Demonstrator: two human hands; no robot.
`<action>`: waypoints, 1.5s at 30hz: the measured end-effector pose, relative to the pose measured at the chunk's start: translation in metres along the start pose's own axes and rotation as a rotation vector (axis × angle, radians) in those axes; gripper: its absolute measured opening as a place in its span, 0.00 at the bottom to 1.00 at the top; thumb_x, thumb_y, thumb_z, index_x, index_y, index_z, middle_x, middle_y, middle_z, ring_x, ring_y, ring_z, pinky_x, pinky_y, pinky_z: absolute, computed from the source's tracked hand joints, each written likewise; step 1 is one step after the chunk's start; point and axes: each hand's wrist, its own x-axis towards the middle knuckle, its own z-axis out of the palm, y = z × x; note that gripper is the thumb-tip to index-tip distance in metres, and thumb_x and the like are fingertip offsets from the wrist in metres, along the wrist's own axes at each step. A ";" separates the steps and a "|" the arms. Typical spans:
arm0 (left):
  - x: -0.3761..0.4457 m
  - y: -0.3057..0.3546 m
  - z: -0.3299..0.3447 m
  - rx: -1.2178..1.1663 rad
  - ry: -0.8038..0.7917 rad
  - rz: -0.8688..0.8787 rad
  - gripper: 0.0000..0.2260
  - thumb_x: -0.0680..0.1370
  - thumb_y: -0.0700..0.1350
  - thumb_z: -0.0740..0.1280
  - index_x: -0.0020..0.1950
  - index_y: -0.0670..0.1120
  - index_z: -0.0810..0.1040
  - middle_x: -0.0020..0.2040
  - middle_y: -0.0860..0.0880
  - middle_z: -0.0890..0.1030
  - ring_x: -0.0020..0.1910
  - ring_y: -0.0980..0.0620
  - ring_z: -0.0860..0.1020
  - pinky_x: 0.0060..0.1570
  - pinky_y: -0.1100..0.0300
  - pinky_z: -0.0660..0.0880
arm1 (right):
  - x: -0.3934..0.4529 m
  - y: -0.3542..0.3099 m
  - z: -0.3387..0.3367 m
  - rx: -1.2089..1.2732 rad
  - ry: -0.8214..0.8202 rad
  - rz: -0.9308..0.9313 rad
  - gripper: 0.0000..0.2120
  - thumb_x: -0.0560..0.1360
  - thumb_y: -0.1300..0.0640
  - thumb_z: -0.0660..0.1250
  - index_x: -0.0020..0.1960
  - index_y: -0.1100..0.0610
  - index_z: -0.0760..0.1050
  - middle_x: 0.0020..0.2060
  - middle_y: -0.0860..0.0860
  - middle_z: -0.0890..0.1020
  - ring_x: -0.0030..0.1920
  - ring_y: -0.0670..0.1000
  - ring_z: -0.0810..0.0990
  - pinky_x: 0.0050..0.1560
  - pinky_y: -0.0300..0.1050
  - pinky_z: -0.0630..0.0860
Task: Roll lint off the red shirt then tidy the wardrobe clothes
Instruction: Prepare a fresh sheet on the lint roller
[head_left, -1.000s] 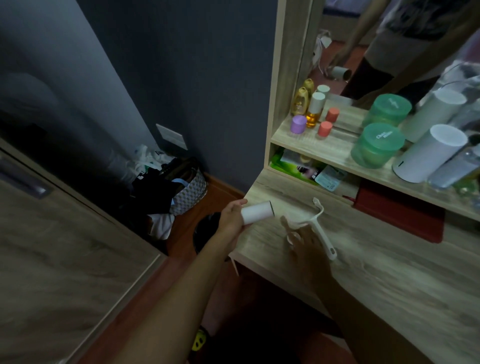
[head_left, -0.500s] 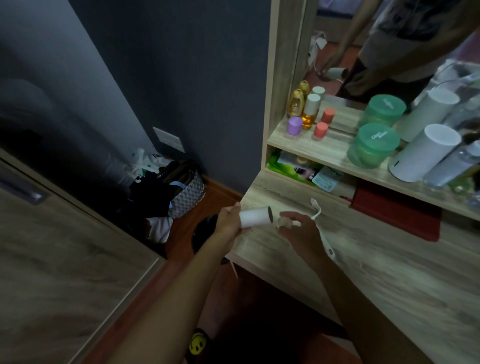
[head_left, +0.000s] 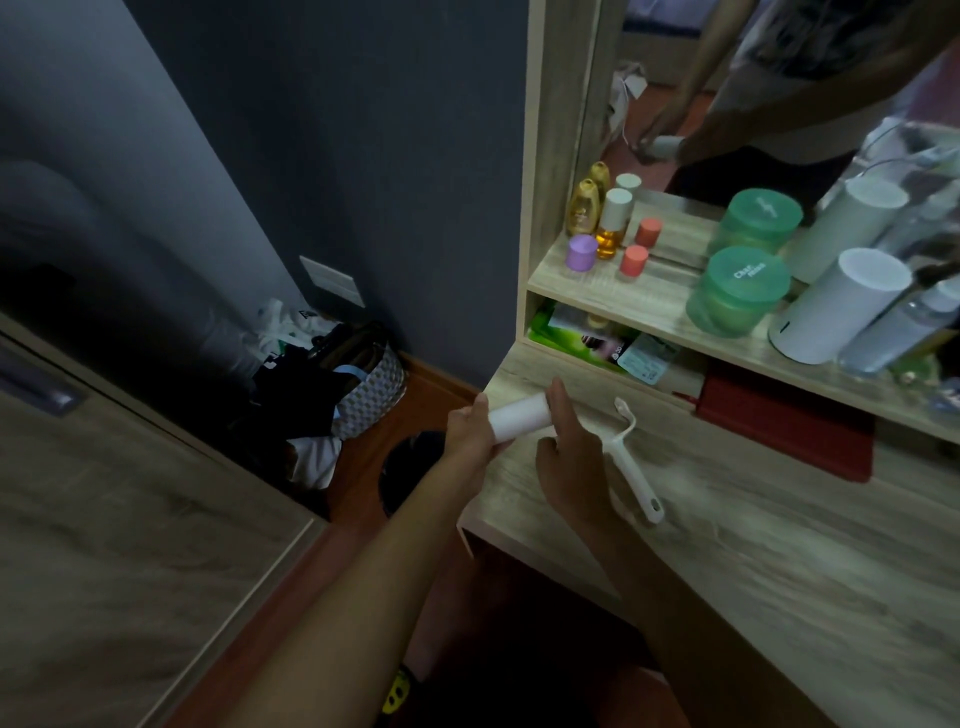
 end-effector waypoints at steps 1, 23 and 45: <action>0.002 0.001 0.000 -0.021 0.002 -0.018 0.19 0.82 0.48 0.59 0.66 0.35 0.67 0.57 0.37 0.73 0.49 0.44 0.75 0.42 0.54 0.78 | -0.001 0.000 -0.001 0.019 -0.021 -0.018 0.33 0.74 0.75 0.57 0.77 0.59 0.56 0.67 0.44 0.64 0.67 0.40 0.64 0.69 0.36 0.63; 0.002 0.032 0.030 -0.290 -0.227 -0.154 0.17 0.76 0.54 0.65 0.53 0.40 0.77 0.42 0.44 0.77 0.37 0.49 0.77 0.38 0.57 0.74 | 0.001 -0.005 -0.002 0.187 0.167 -0.223 0.08 0.74 0.60 0.71 0.52 0.56 0.78 0.50 0.48 0.81 0.49 0.43 0.81 0.48 0.39 0.80; 0.013 0.023 0.011 -0.460 -0.382 -0.207 0.19 0.79 0.44 0.64 0.67 0.37 0.68 0.59 0.36 0.75 0.45 0.42 0.81 0.36 0.57 0.82 | 0.013 0.086 -0.044 -0.022 -0.136 0.166 0.17 0.72 0.59 0.72 0.56 0.49 0.69 0.48 0.51 0.79 0.39 0.47 0.80 0.33 0.41 0.77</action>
